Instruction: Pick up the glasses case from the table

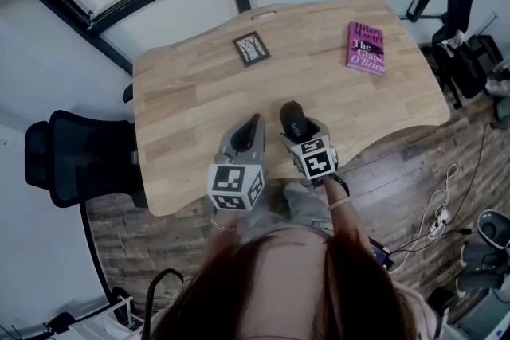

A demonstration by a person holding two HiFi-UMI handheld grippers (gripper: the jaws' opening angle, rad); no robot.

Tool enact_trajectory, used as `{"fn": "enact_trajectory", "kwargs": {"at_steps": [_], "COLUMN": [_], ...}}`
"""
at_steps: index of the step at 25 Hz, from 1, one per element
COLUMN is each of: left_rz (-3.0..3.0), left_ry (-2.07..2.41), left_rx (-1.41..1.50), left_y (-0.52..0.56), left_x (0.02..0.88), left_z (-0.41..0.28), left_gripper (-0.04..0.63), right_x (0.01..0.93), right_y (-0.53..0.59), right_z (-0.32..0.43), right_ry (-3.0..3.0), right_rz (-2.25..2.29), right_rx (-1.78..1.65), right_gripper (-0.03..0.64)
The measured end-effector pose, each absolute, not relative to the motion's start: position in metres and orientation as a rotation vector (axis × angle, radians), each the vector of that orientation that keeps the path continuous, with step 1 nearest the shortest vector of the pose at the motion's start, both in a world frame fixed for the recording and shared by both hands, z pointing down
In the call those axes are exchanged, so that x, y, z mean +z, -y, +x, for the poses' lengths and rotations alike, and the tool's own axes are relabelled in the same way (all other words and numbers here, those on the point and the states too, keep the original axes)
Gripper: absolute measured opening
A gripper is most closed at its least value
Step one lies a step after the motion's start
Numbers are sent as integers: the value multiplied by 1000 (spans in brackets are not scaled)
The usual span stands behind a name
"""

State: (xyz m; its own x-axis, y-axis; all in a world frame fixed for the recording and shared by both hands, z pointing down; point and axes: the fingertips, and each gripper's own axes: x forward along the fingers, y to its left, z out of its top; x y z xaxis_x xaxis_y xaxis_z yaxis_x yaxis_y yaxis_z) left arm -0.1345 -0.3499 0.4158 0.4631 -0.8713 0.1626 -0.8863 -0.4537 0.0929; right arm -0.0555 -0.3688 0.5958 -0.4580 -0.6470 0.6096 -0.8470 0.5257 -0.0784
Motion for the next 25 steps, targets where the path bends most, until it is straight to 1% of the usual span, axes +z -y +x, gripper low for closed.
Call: {"fn": "enact_trajectory", "kwargs": {"at_steps": [25], "left_rz": [2612], "left_ry": [1535], "left_rx": [98], "left_y": [297], "left_x": [399], "left_z": [-161], "left_gripper": [9], "right_x": [531], "right_y": [321], "right_z": [-62], "right_ry": [2313], "right_rz": [1371], "right_rx": [393], "right_gripper": [362]}}
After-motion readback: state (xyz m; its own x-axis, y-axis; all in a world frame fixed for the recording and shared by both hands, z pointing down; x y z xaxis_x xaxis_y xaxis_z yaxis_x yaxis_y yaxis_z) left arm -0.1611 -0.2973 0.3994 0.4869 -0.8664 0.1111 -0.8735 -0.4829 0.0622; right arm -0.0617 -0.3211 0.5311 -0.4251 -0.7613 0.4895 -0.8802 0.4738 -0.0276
